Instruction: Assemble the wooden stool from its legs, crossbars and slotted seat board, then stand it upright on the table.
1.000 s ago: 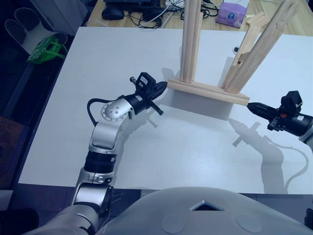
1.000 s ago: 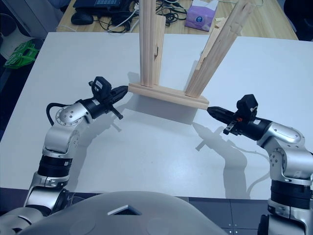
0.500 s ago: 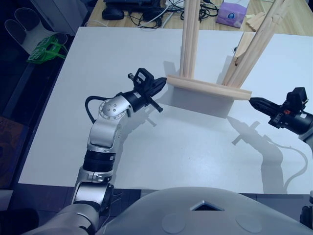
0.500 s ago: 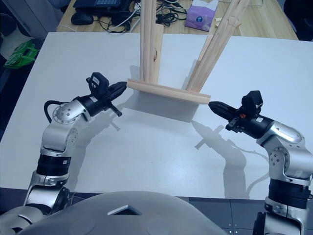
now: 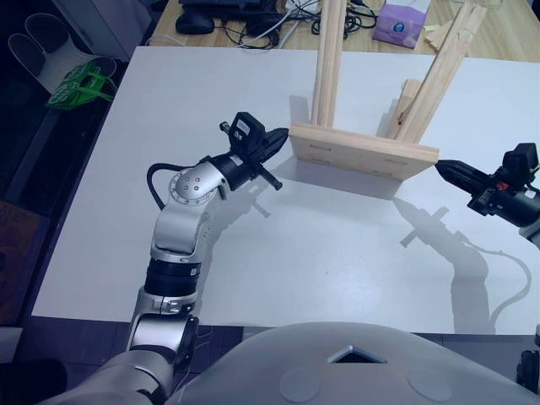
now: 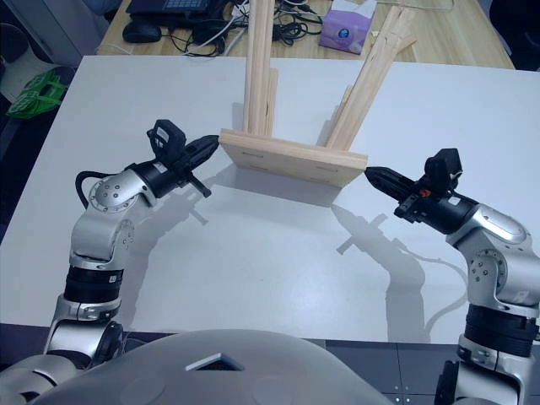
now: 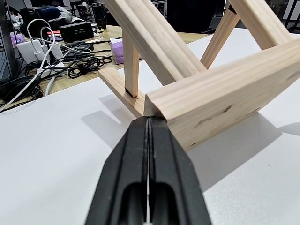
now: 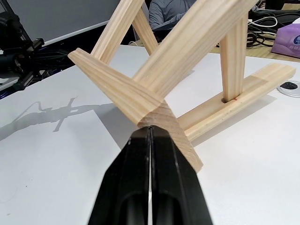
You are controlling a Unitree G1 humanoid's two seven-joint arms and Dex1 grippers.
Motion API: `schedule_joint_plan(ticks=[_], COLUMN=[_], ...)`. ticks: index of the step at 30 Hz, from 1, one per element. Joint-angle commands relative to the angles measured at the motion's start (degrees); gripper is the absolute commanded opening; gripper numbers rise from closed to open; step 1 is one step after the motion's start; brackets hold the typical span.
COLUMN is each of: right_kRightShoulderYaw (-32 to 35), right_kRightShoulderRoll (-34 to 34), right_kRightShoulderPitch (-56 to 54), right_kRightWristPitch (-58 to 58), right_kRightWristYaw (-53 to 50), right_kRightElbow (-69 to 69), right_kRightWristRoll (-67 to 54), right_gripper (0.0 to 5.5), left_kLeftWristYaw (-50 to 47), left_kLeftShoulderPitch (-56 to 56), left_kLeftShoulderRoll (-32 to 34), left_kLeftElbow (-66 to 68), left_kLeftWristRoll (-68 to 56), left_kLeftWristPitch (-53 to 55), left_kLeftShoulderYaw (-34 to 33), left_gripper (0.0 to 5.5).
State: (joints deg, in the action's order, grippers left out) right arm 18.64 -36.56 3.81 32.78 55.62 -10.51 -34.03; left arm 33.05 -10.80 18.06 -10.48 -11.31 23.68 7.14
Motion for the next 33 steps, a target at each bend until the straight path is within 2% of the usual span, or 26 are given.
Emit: schedule_joint_plan(ticks=[1, 16, 25, 30, 33], right_kRightShoulderYaw=[-3.7, -4.3, 2.3, -2.6, -6.4], right_kRightShoulderRoll=[2.0, 1.7, -4.1, -1.5, -1.4], right_kRightShoulderPitch=[-4.2, -2.8, 5.8, 3.8, 1.0], right_kRightWristPitch=[-0.1, -1.9, -7.1, -12.1, -17.9], right_kRightWristYaw=[2.7, 3.5, 7.5, 6.3, 2.9], right_kRightElbow=[-4.8, -3.1, 12.1, 16.1, 20.9], right_kRightWristRoll=[-4.9, -2.9, 1.3, 5.8, 12.6], right_gripper=[0.00, 0.00, 0.00, 0.00, 0.00], left_kLeftWristYaw=[4.9, 4.1, 3.2, 2.2, 0.6], left_kLeftShoulderPitch=[-1.0, 0.0, 5.0, 5.1, 3.5], left_kLeftShoulderRoll=[-4.2, -3.2, 1.3, 1.0, 0.8], left_kLeftElbow=[-2.3, 1.3, 3.4, 8.0, 14.2], left_kLeftWristRoll=[-4.3, -1.8, -2.4, -0.6, 2.9], left_kLeftWristPitch=[0.8, -1.8, -4.0, -5.8, -7.4], left_kLeftShoulderYaw=[6.4, 6.3, 0.1, -0.1, 1.7], left_gripper=[0.02, 0.02, 0.02, 0.02, 0.02])
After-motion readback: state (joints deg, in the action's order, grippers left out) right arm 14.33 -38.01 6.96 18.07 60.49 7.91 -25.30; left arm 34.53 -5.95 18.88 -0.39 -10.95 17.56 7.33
